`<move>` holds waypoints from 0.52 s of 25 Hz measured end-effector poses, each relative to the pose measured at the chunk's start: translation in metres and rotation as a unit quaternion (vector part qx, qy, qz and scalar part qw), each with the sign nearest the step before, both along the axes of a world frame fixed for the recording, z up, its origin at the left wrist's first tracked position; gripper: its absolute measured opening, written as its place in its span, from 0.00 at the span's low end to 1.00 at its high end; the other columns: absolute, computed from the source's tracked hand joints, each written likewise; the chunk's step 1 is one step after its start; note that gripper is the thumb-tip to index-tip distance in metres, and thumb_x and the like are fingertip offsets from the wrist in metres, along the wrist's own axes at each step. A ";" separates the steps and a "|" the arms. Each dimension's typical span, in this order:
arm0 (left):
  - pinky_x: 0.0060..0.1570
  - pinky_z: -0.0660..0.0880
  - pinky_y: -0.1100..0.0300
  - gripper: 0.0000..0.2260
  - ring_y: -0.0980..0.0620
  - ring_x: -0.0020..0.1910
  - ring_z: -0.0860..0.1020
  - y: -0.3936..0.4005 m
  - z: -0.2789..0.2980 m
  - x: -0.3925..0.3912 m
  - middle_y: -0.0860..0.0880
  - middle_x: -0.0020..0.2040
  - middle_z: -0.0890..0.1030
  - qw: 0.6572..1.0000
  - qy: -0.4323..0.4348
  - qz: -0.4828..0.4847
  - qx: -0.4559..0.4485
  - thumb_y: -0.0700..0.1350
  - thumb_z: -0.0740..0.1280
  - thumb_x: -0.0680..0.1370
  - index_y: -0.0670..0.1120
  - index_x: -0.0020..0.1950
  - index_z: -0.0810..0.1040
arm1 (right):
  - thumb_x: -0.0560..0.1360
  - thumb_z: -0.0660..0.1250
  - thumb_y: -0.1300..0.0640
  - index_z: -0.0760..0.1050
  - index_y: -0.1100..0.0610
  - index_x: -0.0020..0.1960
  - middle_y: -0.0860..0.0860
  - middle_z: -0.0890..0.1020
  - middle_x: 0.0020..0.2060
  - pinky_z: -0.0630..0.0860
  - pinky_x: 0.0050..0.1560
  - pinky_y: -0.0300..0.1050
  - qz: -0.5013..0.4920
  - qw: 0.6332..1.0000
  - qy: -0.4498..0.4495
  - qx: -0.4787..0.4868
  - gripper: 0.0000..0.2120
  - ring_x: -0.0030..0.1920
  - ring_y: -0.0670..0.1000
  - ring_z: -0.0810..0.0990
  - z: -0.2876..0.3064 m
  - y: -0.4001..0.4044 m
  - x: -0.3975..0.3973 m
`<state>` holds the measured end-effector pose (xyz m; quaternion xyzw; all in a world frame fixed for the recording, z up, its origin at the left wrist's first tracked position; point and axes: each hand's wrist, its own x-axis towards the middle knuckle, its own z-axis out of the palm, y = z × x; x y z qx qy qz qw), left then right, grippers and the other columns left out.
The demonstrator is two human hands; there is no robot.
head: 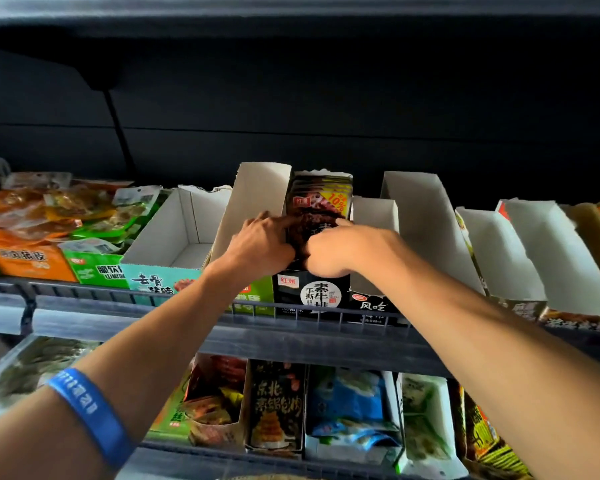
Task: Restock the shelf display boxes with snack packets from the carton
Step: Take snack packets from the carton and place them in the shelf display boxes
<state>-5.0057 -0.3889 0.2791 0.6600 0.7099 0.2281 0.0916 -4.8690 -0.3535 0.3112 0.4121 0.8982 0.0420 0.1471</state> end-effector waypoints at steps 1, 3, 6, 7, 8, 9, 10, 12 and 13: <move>0.64 0.72 0.41 0.28 0.37 0.65 0.72 -0.002 0.000 -0.001 0.43 0.65 0.73 1.000 -0.003 -0.008 -0.009 0.48 0.60 0.73 0.60 0.74 0.68 | 0.82 0.51 0.51 0.71 0.53 0.70 0.54 0.76 0.68 0.50 0.77 0.57 0.003 1.000 0.009 0.017 0.20 0.69 0.55 0.71 -0.004 0.001 0.001; 0.64 0.72 0.42 0.28 0.37 0.65 0.71 -0.004 -0.003 -0.004 0.44 0.66 0.73 1.000 -0.015 -0.028 -0.001 0.48 0.59 0.74 0.60 0.75 0.66 | 0.83 0.49 0.45 0.69 0.49 0.72 0.53 0.74 0.70 0.39 0.77 0.60 0.011 0.997 0.051 0.051 0.22 0.74 0.53 0.65 -0.012 0.001 0.010; 0.62 0.73 0.43 0.31 0.40 0.63 0.74 -0.015 -0.008 -0.004 0.46 0.67 0.75 0.997 -0.047 -0.048 0.032 0.59 0.53 0.71 0.58 0.75 0.67 | 0.83 0.47 0.40 0.69 0.48 0.73 0.50 0.68 0.75 0.36 0.78 0.56 0.015 0.982 0.168 0.078 0.25 0.79 0.51 0.56 -0.023 -0.011 0.031; 0.63 0.73 0.43 0.30 0.41 0.64 0.74 -0.022 -0.010 -0.001 0.46 0.68 0.74 0.997 -0.052 -0.047 0.044 0.60 0.54 0.73 0.57 0.76 0.66 | 0.83 0.48 0.39 0.68 0.49 0.74 0.50 0.66 0.76 0.36 0.77 0.53 0.020 0.970 0.220 0.098 0.26 0.79 0.51 0.54 -0.027 -0.019 0.040; 0.66 0.71 0.43 0.28 0.40 0.67 0.72 -0.032 -0.013 0.001 0.46 0.71 0.72 0.996 -0.053 -0.037 0.062 0.59 0.56 0.76 0.56 0.77 0.66 | 0.82 0.49 0.38 0.68 0.50 0.74 0.50 0.65 0.77 0.38 0.77 0.50 0.027 0.953 0.274 0.123 0.27 0.79 0.51 0.54 -0.031 -0.031 0.049; 0.69 0.68 0.43 0.26 0.41 0.70 0.69 -0.046 -0.019 0.004 0.46 0.74 0.69 0.994 -0.056 -0.018 0.090 0.57 0.58 0.79 0.55 0.77 0.65 | 0.81 0.52 0.38 0.70 0.52 0.73 0.51 0.66 0.76 0.42 0.77 0.48 0.032 0.932 0.330 0.148 0.27 0.79 0.52 0.55 -0.037 -0.047 0.058; 0.72 0.65 0.45 0.25 0.42 0.73 0.66 -0.064 -0.027 0.007 0.46 0.76 0.67 0.989 -0.069 -0.001 0.128 0.55 0.59 0.80 0.54 0.77 0.65 | 0.80 0.55 0.40 0.73 0.54 0.71 0.52 0.69 0.75 0.48 0.78 0.49 0.042 0.903 0.392 0.170 0.27 0.78 0.53 0.59 -0.046 -0.065 0.067; 0.74 0.62 0.48 0.24 0.45 0.75 0.63 -0.111 -0.056 0.020 0.45 0.77 0.66 0.968 -0.122 0.021 0.219 0.51 0.62 0.80 0.50 0.77 0.67 | 0.79 0.63 0.46 0.79 0.58 0.63 0.54 0.76 0.68 0.62 0.75 0.49 0.069 0.841 0.500 0.196 0.20 0.73 0.54 0.68 -0.079 -0.105 0.076; 0.74 0.61 0.49 0.24 0.46 0.75 0.64 -0.136 -0.079 0.028 0.44 0.76 0.67 0.955 -0.143 0.034 0.259 0.48 0.63 0.79 0.48 0.76 0.69 | 0.78 0.65 0.50 0.81 0.59 0.60 0.54 0.79 0.65 0.66 0.72 0.49 0.074 0.820 0.534 0.192 0.16 0.70 0.54 0.72 -0.104 -0.125 0.076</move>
